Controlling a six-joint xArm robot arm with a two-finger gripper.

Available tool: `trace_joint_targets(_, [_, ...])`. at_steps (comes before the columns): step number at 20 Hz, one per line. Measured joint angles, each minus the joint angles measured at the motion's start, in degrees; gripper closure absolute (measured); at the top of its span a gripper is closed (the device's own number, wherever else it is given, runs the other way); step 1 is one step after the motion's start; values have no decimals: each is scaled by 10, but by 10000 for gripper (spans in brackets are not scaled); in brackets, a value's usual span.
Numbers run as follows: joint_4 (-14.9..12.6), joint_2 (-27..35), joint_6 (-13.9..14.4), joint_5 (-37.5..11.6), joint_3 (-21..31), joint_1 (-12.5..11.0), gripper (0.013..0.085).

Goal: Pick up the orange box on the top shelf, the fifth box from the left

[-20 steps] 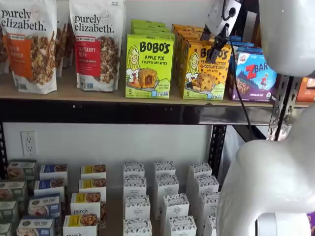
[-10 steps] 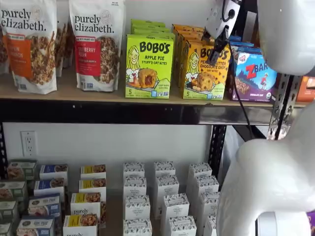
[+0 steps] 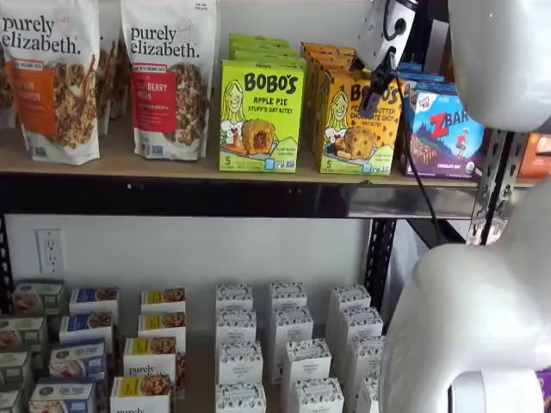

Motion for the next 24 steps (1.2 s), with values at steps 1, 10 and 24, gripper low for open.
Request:
trace_joint_targets(1, [0,-1,1,-1,1,1,130])
trace_joint_targets(10, [-11,1,7,4,-2,8,130])
trace_joint_targets(24, [-18,-2,13,-5,8,18,130])
